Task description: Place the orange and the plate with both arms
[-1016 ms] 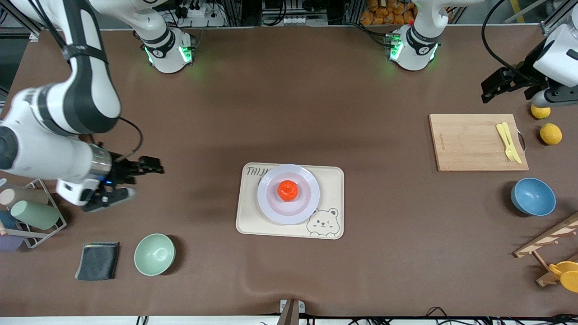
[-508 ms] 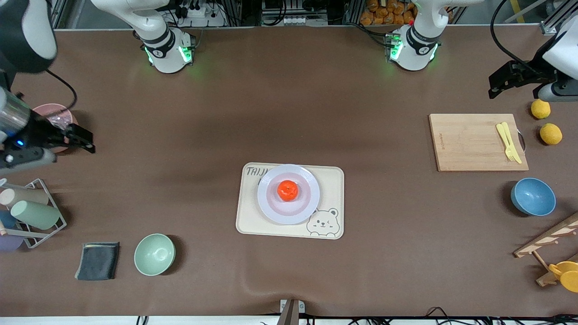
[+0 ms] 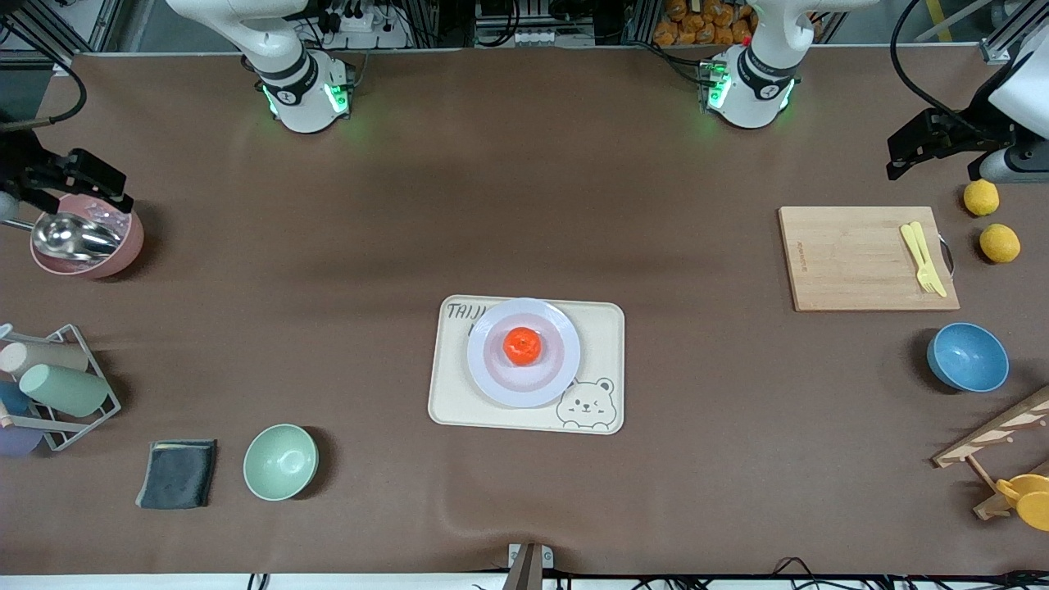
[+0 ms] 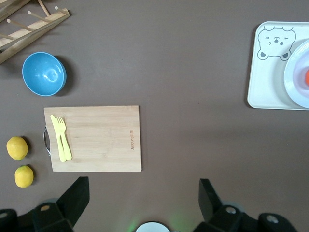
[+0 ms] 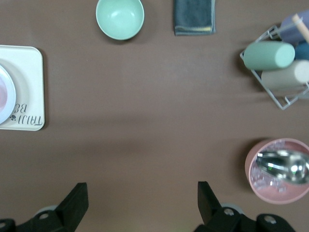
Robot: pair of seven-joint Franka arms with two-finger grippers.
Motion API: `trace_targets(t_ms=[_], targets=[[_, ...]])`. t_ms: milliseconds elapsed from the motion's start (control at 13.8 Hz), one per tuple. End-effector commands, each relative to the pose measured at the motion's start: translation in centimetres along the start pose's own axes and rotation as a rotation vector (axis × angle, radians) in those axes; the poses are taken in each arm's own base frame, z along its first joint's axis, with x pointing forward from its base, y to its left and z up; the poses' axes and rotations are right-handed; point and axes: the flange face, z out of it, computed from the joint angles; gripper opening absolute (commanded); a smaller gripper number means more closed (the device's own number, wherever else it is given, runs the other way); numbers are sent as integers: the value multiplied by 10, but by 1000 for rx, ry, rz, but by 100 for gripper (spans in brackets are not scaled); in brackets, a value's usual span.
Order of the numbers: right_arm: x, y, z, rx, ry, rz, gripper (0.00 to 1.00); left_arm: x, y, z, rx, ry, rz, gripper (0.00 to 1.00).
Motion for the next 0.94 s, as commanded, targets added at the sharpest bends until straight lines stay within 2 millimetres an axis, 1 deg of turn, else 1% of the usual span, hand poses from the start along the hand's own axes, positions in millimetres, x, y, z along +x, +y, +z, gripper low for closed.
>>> trace_targets(t_ms=[0,145,363,580,871], targets=[[-5,5,-13,-14,4,24,100,1,-5,-5,-19,-10,10,100],[-7,10,-13,-8,-5,39,100,1,-2,-5,-16,-9,14,100],[-8,9,-12,-5,-19,39,100,-2,3,-6,-16,-18,13,100],[-8,-1,-12,-7,-19,28,100,-3,-2,-8,-23,-19,4,100],[-9,0,-13,-8,-21,22,100,-4,-3,-8,-26,-18,6,100]])
